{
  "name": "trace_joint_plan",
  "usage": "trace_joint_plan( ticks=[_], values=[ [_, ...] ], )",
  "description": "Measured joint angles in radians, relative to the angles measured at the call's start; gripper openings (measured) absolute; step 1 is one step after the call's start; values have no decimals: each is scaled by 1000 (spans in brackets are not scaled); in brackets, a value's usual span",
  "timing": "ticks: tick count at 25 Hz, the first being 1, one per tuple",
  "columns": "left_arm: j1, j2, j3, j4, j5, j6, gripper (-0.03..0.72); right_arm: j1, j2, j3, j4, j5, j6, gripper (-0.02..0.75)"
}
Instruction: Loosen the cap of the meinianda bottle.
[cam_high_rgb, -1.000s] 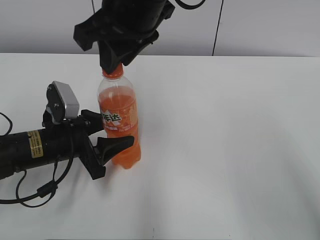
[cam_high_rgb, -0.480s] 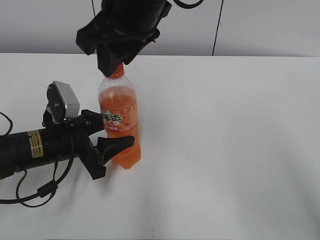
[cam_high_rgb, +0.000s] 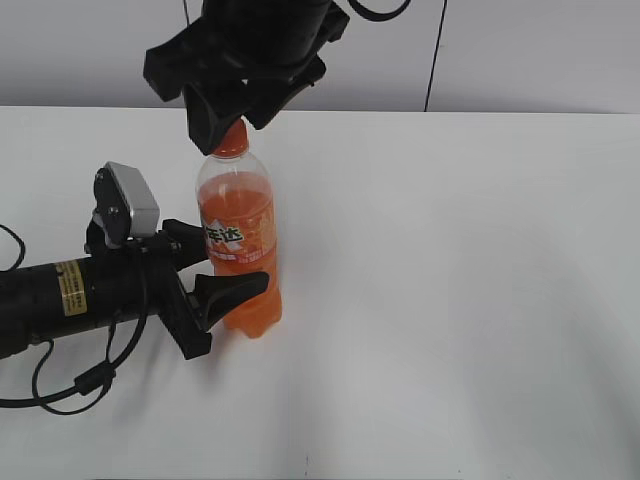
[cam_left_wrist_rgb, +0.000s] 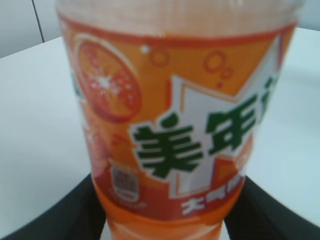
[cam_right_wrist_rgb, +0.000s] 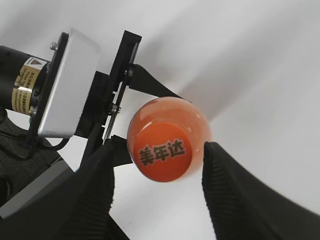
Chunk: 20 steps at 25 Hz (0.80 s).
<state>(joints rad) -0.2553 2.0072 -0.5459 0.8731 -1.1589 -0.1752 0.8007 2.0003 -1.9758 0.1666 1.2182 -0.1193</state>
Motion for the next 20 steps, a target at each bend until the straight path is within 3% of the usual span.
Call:
trace_joint_plan(
  ticks=[11,18,20],
  values=[
    [0,0,0,0,0,0,419,0,16,-3,-2,0,18,390],
    [0,0,0,-2,2,0,419,0,16,-49,-10,5,19,193],
    [0,0,0,-2,2,0,419,0,16,-50,-10,3,18,177]
  ],
)
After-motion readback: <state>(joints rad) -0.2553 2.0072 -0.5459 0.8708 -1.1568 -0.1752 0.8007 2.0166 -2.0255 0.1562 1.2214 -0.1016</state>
